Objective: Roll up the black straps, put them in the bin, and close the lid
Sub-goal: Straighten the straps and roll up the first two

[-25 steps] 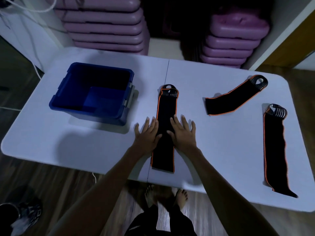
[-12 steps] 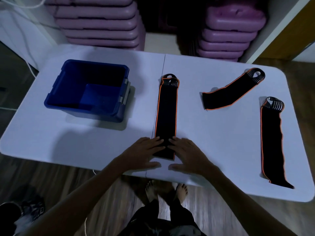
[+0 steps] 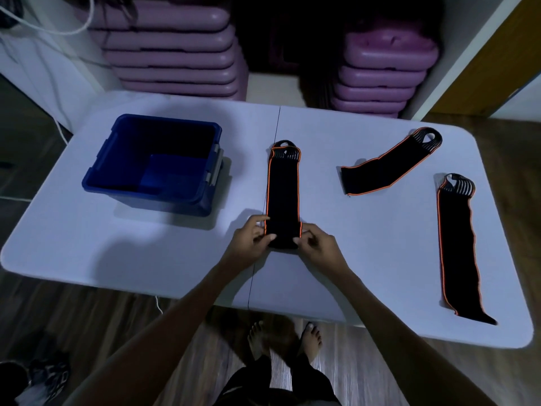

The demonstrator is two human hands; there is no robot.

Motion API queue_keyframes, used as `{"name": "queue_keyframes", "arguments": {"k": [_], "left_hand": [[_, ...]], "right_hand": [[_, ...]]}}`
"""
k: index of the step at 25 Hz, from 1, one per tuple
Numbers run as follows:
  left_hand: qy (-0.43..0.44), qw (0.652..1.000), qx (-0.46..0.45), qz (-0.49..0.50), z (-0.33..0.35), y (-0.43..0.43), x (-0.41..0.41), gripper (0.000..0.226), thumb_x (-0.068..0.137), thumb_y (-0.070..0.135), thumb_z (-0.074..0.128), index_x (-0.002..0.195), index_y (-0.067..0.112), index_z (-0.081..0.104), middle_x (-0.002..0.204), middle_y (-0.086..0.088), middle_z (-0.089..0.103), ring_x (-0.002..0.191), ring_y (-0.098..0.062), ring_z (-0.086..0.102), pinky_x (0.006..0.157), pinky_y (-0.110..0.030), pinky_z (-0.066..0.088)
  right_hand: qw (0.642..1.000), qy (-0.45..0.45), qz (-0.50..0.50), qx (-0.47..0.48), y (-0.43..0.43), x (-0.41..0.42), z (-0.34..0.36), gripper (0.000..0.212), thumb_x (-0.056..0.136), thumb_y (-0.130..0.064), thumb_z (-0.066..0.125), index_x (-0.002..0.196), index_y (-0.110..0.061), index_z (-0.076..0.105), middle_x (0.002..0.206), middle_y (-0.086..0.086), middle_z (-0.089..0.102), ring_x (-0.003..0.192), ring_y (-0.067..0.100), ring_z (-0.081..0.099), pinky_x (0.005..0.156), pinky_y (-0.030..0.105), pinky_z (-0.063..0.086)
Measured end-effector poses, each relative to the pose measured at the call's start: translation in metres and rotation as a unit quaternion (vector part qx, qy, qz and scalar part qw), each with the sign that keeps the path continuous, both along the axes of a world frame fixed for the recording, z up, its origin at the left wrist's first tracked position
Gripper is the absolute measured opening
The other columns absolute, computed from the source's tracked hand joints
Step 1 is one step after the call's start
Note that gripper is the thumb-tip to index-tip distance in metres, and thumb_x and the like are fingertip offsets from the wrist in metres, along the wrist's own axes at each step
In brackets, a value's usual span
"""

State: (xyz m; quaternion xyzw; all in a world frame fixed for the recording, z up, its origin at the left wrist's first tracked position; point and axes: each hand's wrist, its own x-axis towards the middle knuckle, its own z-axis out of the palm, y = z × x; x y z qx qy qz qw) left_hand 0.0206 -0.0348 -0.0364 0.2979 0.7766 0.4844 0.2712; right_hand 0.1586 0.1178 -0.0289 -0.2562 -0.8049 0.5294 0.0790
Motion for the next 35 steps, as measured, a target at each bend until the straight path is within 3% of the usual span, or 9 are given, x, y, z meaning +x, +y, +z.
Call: {"name": "queue_keyframes", "arguments": {"k": [3,6,9,13,16,21,27,32,35], "left_hand": [[-0.010,1.000,-0.003,0.026,0.005,0.011,-0.001,0.034,0.085,0.011,0.065,0.117,0.014,0.053,0.077,-0.003,0.061,0.072,-0.014,0.064,0.065,-0.023,0.053],[0.096,0.995,-0.001,-0.001,0.001,0.018,-0.003,0.009,0.085,0.017,0.060,0.091,0.011,0.061,0.075,-0.005,0.061,0.068,-0.018,0.059,0.064,-0.037,0.052],[0.189,0.979,-0.075,-0.021,-0.006,0.020,-0.005,0.030,0.084,0.033,0.048,0.085,0.010,0.067,0.087,-0.011,0.059,0.083,-0.022,0.055,0.074,-0.036,0.049],[0.374,0.916,-0.091,-0.113,-0.010,0.006,-0.005,0.037,0.088,0.036,0.044,0.100,0.010,0.068,0.115,-0.010,0.065,0.113,-0.027,0.057,0.086,-0.033,0.033],[0.438,0.868,-0.067,-0.222,-0.020,-0.013,-0.008,0.060,0.081,0.046,0.055,0.127,0.006,0.053,0.133,-0.012,0.057,0.125,-0.022,0.052,0.095,-0.033,0.039],[0.343,0.916,-0.011,-0.210,-0.015,-0.009,-0.010,0.042,0.081,0.022,0.066,0.119,0.013,0.052,0.117,-0.013,0.066,0.106,-0.030,0.062,0.088,-0.033,0.043],[0.195,0.967,-0.076,-0.143,-0.011,-0.006,-0.011,0.045,0.088,0.043,0.049,0.122,0.013,0.054,0.118,-0.011,0.063,0.108,-0.023,0.057,0.088,-0.025,0.040],[0.142,0.986,-0.040,-0.076,-0.008,0.001,-0.009,0.039,0.089,0.034,0.051,0.118,0.009,0.059,0.111,-0.007,0.058,0.102,-0.015,0.054,0.093,-0.025,0.041],[0.116,0.992,-0.039,-0.028,-0.012,0.006,-0.006,0.049,0.088,0.040,0.047,0.124,0.008,0.057,0.123,-0.007,0.051,0.115,-0.016,0.049,0.103,-0.031,0.039]], "right_hand": [[1.000,0.015,-0.004,0.023,0.003,-0.006,-0.005,0.046,0.089,-0.016,0.061,0.132,-0.025,0.050,0.094,-0.003,0.066,0.077,0.009,0.063,0.071,0.022,0.050],[0.995,0.032,-0.009,0.089,0.003,-0.012,-0.016,0.024,0.089,-0.014,0.058,0.110,-0.017,0.068,0.098,-0.004,0.061,0.087,0.009,0.058,0.078,0.031,0.050],[0.991,-0.013,0.018,0.134,0.007,-0.010,-0.020,0.026,0.090,-0.025,0.051,0.105,-0.018,0.071,0.108,-0.001,0.055,0.100,0.011,0.052,0.082,0.026,0.043],[0.937,-0.059,0.144,0.313,0.012,-0.004,-0.020,0.045,0.083,-0.048,0.053,0.115,-0.019,0.067,0.141,0.002,0.052,0.127,0.022,0.046,0.100,0.037,0.042],[0.935,-0.052,0.171,0.307,0.013,-0.001,-0.021,0.047,0.084,-0.040,0.059,0.124,-0.017,0.060,0.139,0.004,0.056,0.129,0.024,0.050,0.103,0.041,0.043],[0.946,-0.024,0.149,0.287,0.007,0.005,-0.012,0.028,0.088,-0.026,0.056,0.114,-0.019,0.063,0.123,0.003,0.066,0.119,0.023,0.056,0.095,0.039,0.049],[0.938,-0.094,0.189,0.275,0.019,0.000,-0.006,0.061,0.085,-0.048,0.051,0.138,-0.018,0.047,0.150,0.003,0.042,0.136,0.022,0.041,0.108,0.036,0.038],[0.948,-0.056,0.197,0.244,0.037,-0.014,-0.002,0.050,0.087,-0.033,0.043,0.132,-0.015,0.055,0.133,0.007,0.060,0.117,0.027,0.059,0.096,0.039,0.048],[0.960,-0.046,0.188,0.203,0.041,-0.019,-0.001,0.048,0.089,-0.034,0.042,0.128,-0.012,0.059,0.131,0.008,0.061,0.121,0.024,0.055,0.103,0.034,0.042]]}}
